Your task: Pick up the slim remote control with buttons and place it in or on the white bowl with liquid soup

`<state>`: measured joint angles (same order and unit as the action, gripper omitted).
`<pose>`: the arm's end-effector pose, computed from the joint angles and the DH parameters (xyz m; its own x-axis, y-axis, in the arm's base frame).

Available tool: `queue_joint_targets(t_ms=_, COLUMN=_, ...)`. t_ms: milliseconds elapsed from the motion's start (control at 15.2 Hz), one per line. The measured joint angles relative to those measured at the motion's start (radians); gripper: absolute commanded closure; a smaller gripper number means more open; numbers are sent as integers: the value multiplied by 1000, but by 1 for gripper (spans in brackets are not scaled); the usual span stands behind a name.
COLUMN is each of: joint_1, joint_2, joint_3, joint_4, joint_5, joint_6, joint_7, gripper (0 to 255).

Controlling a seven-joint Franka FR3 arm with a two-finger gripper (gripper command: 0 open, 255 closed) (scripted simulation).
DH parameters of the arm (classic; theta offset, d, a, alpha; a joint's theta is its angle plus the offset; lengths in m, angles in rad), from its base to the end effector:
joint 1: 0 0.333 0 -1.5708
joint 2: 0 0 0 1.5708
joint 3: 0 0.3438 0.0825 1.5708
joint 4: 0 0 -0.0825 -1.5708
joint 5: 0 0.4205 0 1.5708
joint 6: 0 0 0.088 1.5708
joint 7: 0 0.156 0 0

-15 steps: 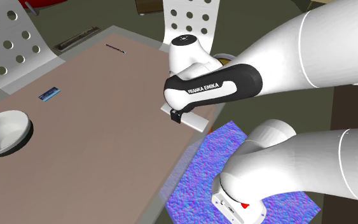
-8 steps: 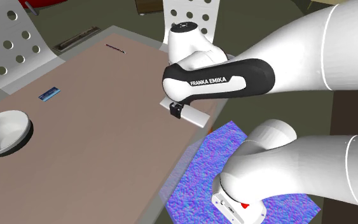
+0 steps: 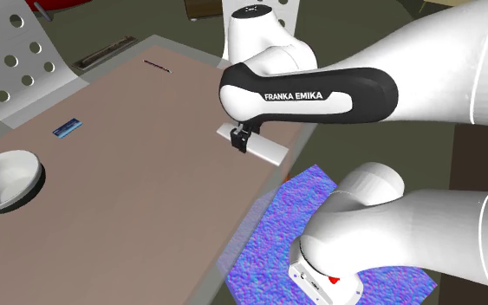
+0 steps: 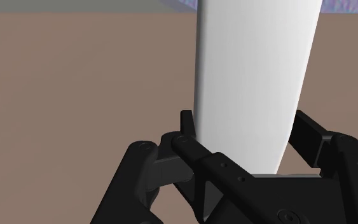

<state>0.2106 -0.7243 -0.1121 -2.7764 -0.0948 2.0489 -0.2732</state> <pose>0.3315 0.0303 0.3659 0.9031 0.4293 -0.0073 0.4294 -0.9031 0.0081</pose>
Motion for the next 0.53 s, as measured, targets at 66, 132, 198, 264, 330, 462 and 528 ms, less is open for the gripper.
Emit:
queue_joint_targets(t_ms=66, joint_1=1, joint_2=-8, joint_3=2, joint_4=11, joint_5=1, joint_6=-19, joint_7=0, gripper=255)
queue_joint_targets(t_ms=132, joint_1=-1, joint_2=-13, joint_3=1, joint_4=22, joint_5=1, joint_6=-35, joint_7=-2, gripper=255)
queue_joint_targets(t_ms=198, joint_1=-1, joint_2=-16, joint_3=0, joint_4=33, joint_5=1, joint_6=-49, joint_7=-4, gripper=255)
queue_joint_targets(t_ms=264, joint_1=1, joint_2=-21, joint_3=3, joint_4=45, joint_5=4, joint_6=-66, joint_7=-2, gripper=255)
queue_joint_targets(t_ms=330, joint_1=1, joint_2=-24, joint_3=4, joint_4=55, joint_5=4, joint_6=-79, joint_7=-3, gripper=255)
queue_joint_targets(t_ms=462, joint_1=2, joint_2=-32, joint_3=6, joint_4=78, joint_5=7, joint_6=-111, joint_7=-3, gripper=255)
queue_joint_targets(t_ms=528, joint_1=2, joint_2=-36, joint_3=6, joint_4=88, joint_5=7, joint_6=-124, joint_7=-4, gripper=255)
